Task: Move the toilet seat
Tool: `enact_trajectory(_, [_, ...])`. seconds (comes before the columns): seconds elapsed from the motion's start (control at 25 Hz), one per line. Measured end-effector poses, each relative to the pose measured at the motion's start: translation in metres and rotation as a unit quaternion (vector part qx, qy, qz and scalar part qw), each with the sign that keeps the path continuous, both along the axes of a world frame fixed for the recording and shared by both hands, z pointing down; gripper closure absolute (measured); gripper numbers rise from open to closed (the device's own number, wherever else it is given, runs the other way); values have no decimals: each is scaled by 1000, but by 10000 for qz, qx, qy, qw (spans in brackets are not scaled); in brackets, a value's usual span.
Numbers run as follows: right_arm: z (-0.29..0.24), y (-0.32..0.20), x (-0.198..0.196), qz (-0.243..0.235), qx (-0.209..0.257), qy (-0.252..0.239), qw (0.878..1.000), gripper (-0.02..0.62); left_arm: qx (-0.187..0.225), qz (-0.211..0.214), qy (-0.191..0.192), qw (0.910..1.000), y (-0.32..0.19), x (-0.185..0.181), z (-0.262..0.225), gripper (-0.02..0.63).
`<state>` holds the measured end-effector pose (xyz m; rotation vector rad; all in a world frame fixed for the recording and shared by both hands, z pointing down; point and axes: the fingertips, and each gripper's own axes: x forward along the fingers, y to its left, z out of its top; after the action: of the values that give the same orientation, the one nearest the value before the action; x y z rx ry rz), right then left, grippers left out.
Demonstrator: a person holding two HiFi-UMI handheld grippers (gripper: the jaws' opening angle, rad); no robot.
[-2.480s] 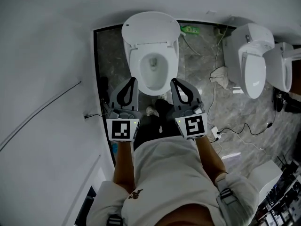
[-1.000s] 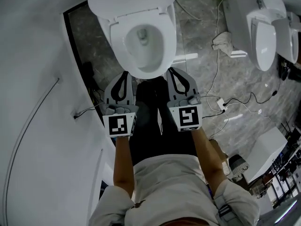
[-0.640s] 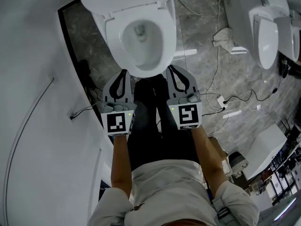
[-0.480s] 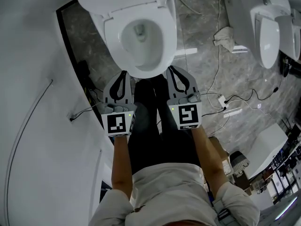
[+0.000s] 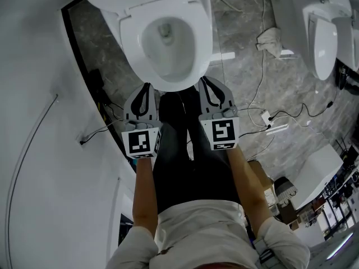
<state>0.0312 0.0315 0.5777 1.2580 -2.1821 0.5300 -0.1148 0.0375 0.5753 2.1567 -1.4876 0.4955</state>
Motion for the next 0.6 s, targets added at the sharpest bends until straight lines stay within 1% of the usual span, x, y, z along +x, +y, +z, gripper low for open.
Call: enact_trajectory(0.6, [73,17,12,306,-503,147,9982,571,-410,-216,10,9989,5,-7,74,580])
